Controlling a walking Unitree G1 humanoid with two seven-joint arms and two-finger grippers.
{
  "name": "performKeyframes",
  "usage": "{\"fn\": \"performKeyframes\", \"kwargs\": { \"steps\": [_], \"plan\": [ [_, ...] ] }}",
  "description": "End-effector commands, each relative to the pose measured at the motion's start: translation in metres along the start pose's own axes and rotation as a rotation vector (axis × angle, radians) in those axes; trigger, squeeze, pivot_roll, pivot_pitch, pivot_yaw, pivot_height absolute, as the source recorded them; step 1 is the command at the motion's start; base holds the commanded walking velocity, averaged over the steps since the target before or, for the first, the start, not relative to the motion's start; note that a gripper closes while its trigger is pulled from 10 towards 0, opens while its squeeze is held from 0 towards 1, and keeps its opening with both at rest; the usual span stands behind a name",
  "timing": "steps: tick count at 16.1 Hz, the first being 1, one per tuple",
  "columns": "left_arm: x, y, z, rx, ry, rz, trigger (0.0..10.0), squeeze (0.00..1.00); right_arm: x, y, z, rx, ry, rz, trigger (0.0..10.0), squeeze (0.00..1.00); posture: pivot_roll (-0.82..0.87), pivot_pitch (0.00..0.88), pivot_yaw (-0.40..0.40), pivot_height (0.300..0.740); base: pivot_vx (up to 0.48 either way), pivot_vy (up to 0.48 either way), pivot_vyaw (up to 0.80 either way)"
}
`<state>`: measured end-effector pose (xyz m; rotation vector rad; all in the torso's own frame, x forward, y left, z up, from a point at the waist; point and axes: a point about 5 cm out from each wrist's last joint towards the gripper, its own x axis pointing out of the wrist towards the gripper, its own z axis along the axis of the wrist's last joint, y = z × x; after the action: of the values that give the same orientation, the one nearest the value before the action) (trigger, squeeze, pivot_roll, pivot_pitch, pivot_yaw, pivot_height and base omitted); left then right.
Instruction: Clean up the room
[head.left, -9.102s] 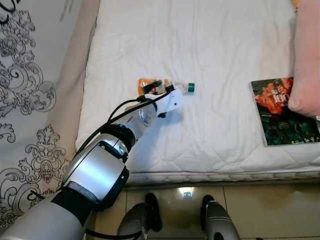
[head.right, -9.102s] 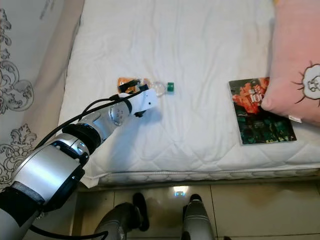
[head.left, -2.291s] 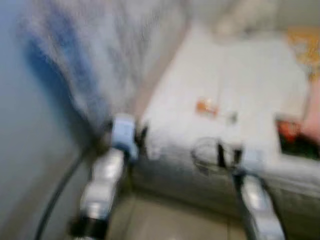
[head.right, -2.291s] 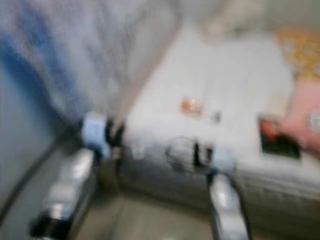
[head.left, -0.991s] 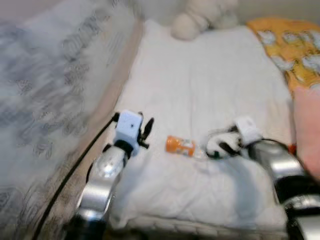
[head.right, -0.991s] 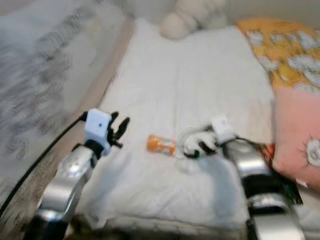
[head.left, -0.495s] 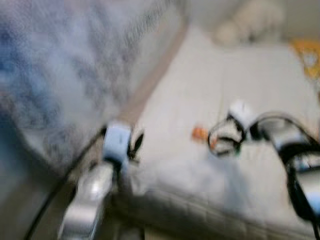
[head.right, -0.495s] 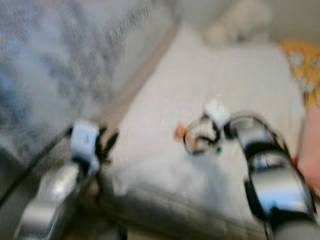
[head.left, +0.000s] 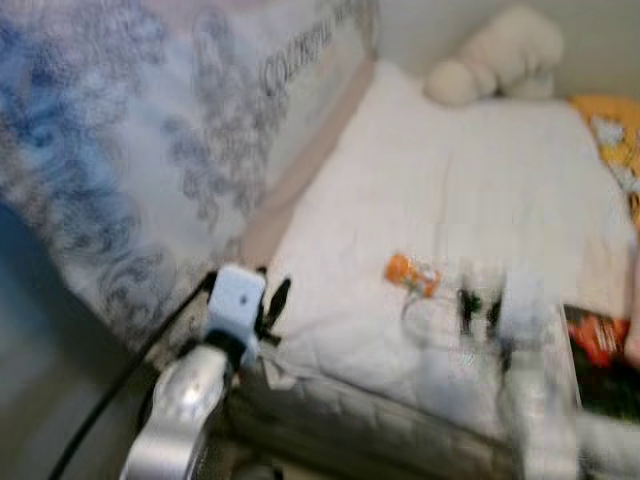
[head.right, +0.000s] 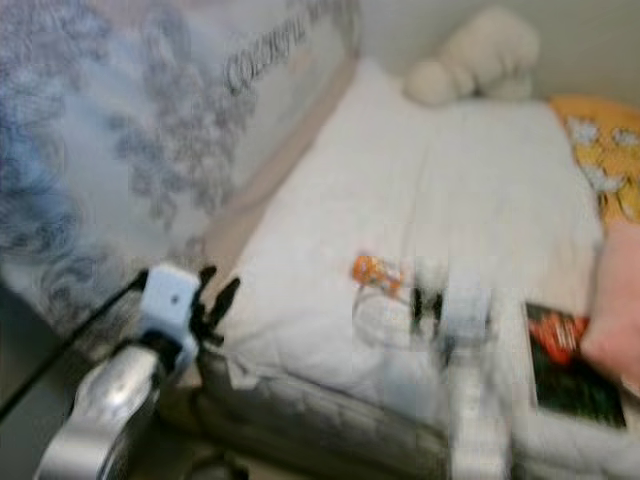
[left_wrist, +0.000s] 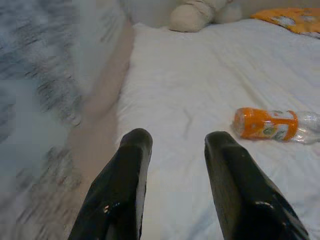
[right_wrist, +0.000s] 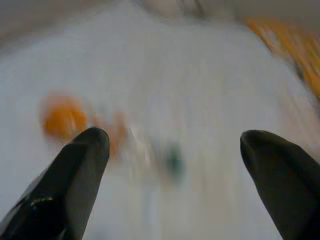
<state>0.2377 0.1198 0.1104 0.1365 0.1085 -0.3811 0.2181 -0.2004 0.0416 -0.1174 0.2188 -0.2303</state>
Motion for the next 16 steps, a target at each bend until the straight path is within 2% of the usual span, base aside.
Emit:
{"fn": "performKeyframes", "kwargs": {
  "steps": [1, 3, 4, 6, 7, 10, 12, 13, 14, 15, 16],
  "plan": [
    [0.007, -0.003, 0.002, 0.006, -0.022, -0.035, 10.0, 0.0, -0.003, -0.012, 0.036, -0.001, -0.191, -0.11, 10.0, 0.0, 0.12, 0.0, 0.003, 0.74, 0.0, 0.0, 0.0],
    [0.012, -0.001, -0.003, -0.059, -0.011, -0.033, 10.0, 0.0, -0.016, -0.017, 0.03, 0.033, -0.207, -0.141, 10.0, 0.0, 0.06, 0.0, 0.047, 0.74, 0.0, 0.0, 0.0],
    [0.018, -0.001, 0.001, -0.094, -0.046, -0.02, 10.0, 0.0, -0.018, -0.024, 0.027, 0.073, -0.172, -0.193, 10.0, 0.0, 0.05, 0.0, 0.055, 0.74, 0.0, 0.0, 0.0],
    [0.035, 0.001, 0.011, -0.08, -0.095, 0.008, 10.0, 0.0, -0.016, -0.017, 0.033, 0.085, -0.164, -0.162, 10.0, 0.0, 0.02, 0.0, 0.073, 0.74, 0.48, 0.0, 0.0],
    [0.042, 0.003, 0.015, -0.078, -0.113, 0.022, 10.0, 0.0, -0.012, -0.012, 0.032, 0.105, -0.141, -0.14, 10.0, 0.0, 0.01, 0.0, 0.077, 0.74, 0.48, 0.0, 0.0],
    [0.046, 0.011, 0.011, -0.066, -0.097, 0.077, 10.0, 0.0, -0.001, 0.002, 0.041, 0.14, -0.166, -0.076, 10.0, 0.0, 0.02, 0.0, 0.078, 0.74, 0.48, 0.0, 0.0],
    [0.048, 0.013, 0.013, -0.059, -0.109, 0.084, 10.0, 0.0, 0.003, 0.002, 0.044, 0.168, -0.16, -0.083, 10.0, 0.0, 0.03, 0.0, 0.073, 0.74, 0.48, 0.0, 0.0],
    [0.051, 0.016, 0.017, -0.032, -0.131, 0.078, 10.0, 0.0, 0.013, 0.007, 0.049, 0.246, -0.146, -0.101, 10.0, 0.0, 0.04, 0.0, 0.07, 0.74, 0.48, 0.0, 0.0],
    [0.051, 0.015, 0.017, -0.023, -0.134, 0.075, 10.0, 0.0, 0.016, 0.009, 0.05, 0.265, -0.142, -0.103, 10.0, 0.0, 0.04, 0.0, 0.07, 0.74, 0.48, 0.0, 0.0],
    [0.052, 0.013, 0.018, 0.036, -0.128, 0.078, 10.0, 0.0, 0.03, 0.014, 0.061, 0.323, -0.156, -0.131, 10.0, 0.0, 0.07, 0.0, 0.066, 0.74, 0.0, 0.0, 0.0],
    [0.051, 0.012, 0.021, 0.041, -0.137, 0.068, 10.0, 0.0, 0.039, 0.019, 0.068, 0.336, -0.156, -0.135, 10.0, 0.0, 0.08, 0.0, 0.066, 0.74, 0.0, 0.0, 0.0]
  ]
}}
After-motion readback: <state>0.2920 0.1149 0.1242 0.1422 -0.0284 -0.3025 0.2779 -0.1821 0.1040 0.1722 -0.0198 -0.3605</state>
